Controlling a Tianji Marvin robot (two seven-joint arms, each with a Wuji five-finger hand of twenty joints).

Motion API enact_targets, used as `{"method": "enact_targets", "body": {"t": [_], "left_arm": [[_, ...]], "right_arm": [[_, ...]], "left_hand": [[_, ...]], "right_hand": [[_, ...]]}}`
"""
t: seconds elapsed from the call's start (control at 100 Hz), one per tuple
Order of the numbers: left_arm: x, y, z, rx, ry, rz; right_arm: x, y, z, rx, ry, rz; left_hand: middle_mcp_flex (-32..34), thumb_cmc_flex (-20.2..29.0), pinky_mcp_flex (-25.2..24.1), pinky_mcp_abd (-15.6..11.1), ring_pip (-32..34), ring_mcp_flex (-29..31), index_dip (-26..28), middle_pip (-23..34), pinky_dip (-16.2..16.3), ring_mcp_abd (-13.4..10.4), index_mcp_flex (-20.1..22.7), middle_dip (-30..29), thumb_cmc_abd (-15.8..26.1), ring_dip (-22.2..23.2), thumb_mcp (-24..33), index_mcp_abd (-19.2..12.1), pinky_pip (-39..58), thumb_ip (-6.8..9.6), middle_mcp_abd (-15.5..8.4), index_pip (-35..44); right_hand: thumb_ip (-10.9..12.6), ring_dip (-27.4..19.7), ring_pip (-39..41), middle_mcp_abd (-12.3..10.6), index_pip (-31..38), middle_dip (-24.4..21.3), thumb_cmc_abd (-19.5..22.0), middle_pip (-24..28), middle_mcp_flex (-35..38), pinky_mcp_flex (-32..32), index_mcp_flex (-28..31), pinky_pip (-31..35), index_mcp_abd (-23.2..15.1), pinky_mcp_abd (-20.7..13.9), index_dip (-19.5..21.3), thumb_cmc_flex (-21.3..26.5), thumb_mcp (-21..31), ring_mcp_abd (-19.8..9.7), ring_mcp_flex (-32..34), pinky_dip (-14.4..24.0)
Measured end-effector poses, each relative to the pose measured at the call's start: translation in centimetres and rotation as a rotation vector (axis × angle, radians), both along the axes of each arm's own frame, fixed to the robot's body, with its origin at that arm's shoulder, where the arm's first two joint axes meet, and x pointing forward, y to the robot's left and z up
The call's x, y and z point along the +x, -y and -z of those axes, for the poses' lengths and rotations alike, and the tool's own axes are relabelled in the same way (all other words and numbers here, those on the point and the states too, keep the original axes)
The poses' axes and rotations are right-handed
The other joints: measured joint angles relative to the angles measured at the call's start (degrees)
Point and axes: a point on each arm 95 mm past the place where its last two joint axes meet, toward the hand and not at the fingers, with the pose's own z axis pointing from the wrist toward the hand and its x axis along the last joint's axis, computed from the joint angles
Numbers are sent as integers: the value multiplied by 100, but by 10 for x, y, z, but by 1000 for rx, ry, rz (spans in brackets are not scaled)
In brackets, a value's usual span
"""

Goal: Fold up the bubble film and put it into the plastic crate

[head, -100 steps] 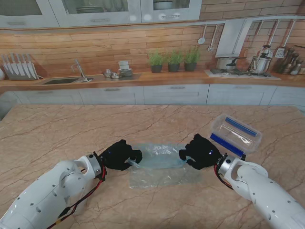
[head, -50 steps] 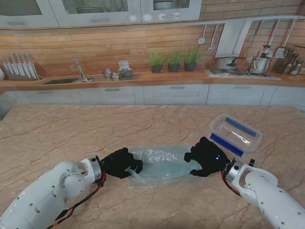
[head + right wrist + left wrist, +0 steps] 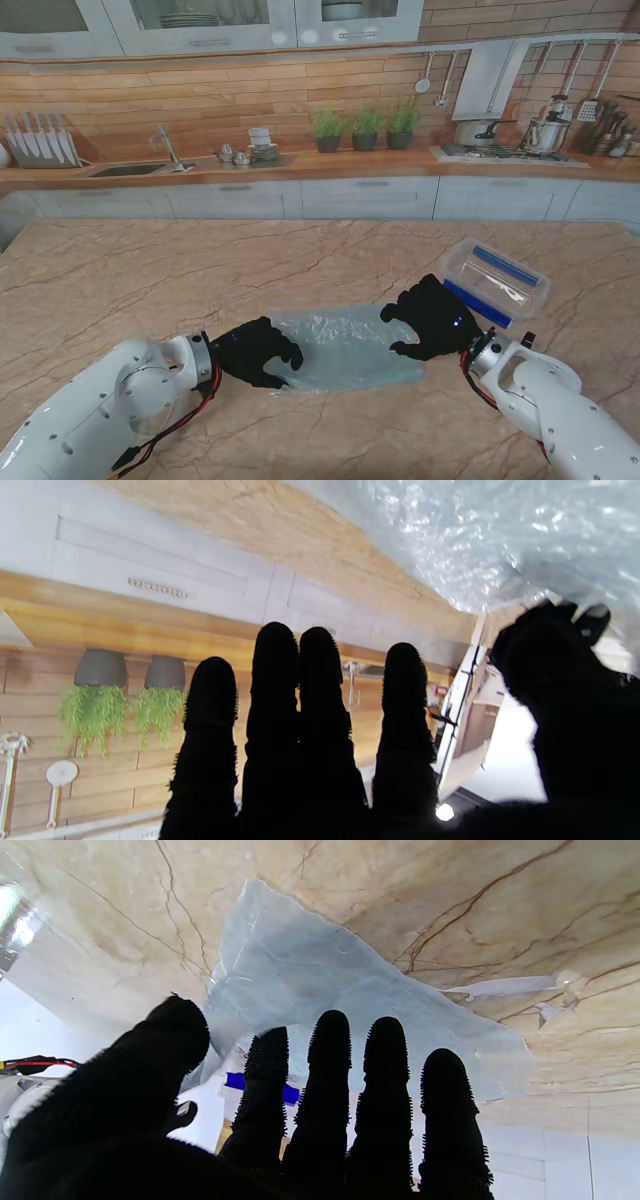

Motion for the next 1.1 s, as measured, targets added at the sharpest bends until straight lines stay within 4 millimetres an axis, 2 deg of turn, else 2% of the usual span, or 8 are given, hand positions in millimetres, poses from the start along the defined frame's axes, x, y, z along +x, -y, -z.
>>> {"method": "enact_targets", "body": {"t": [0.21, 0.48, 0.62, 0.86, 0.92, 1.04, 1.06, 1.1], "left_arm": [[-3, -2, -5, -32, -18, -11], [-5, 1, -5, -62, -80, -12], [-2, 1, -3, -89, -72, -13], [3, -9, -5, -81, -38, -53], [3, -10, -7, -97, -14, -71], [4, -10, -9, -156, 48, -140], [4, -9, -9, -158, 50, -146], [4, -8, -8, -159, 49, -154]], "right_arm": [[19, -11, 8, -12, -79, 47], [45, -19, 18, -80, -132, 109], [55, -21, 25, -101, -133, 149], [69, -23, 35, -121, -151, 161], [72, -22, 33, -120, -148, 173], [77, -21, 30, -121, -157, 197], [78, -20, 30, -125, -164, 202], [79, -20, 30, -135, -182, 212]], "left_hand": [[-294, -168, -91, 0, -160, -221, -72, -350, -1, 57, -1, -180, 208, 0, -721, 37, -154, 0, 150, -353], [-530, -294, -223, 13, -396, -376, -192, -582, -1, 102, -1, -331, 312, -41, -1203, 59, -326, 0, 256, -553], [-530, -896, -223, 30, -462, -376, -195, -582, 4, 103, 4, -308, 293, -43, -1096, 61, -366, 0, 256, -555], [-576, -951, -236, 63, -498, -451, -195, -583, 6, 104, 4, -305, 297, -45, -1090, 70, -369, 0, 256, -594], [-576, -773, -236, 67, -500, -451, -198, -583, 53, 126, 4, -305, 311, -45, -1438, 109, -369, 0, 256, -627], [-576, -256, -218, 83, -526, -450, -210, -582, 76, 190, 4, -305, 562, -45, -1563, 243, -369, 1, 295, -698], [-576, -192, -203, 85, -524, -449, -211, -583, 77, 190, 4, -305, 621, -45, -1563, 248, -369, 113, 295, -699], [-570, 27, -162, 90, -467, -447, -214, -582, 77, 190, 4, -305, 742, -45, -1632, 248, -333, 113, 295, -699]], "right_hand": [[4, -142, -357, 128, -251, 0, 77, -192, -428, -151, -205, 0, 136, -3, -44, 236, -3, 34, -206, 1], [4, -296, -754, 357, -613, -8, 86, -393, -1256, -374, -576, 0, 393, -62, -113, 241, -5, 117, -659, 66], [4, -360, -786, 450, -661, -9, 92, -450, -1462, -376, -705, 0, 535, -64, -116, 244, -9, 172, -732, 69], [4, -369, -795, 464, -661, -10, 101, -429, -1572, -427, -704, 0, 591, -65, -116, 301, -57, 189, -825, 70], [4, -369, -795, 511, -661, -12, 101, -434, -1594, -444, -704, 0, 647, -65, -116, 301, -68, 208, -879, 70], [4, -386, -795, 527, -671, -28, 115, -434, -1598, -523, -839, 0, 670, -65, -169, 301, -148, 232, -879, 70], [4, -419, -795, 528, -672, -39, 116, -434, -1598, -537, -851, 0, 670, -65, -172, 301, -176, 233, -879, 69], [4, -439, -795, 528, -681, -80, 236, -434, -1599, -583, -867, 0, 671, -65, -184, 299, -232, 234, -879, 66]]}}
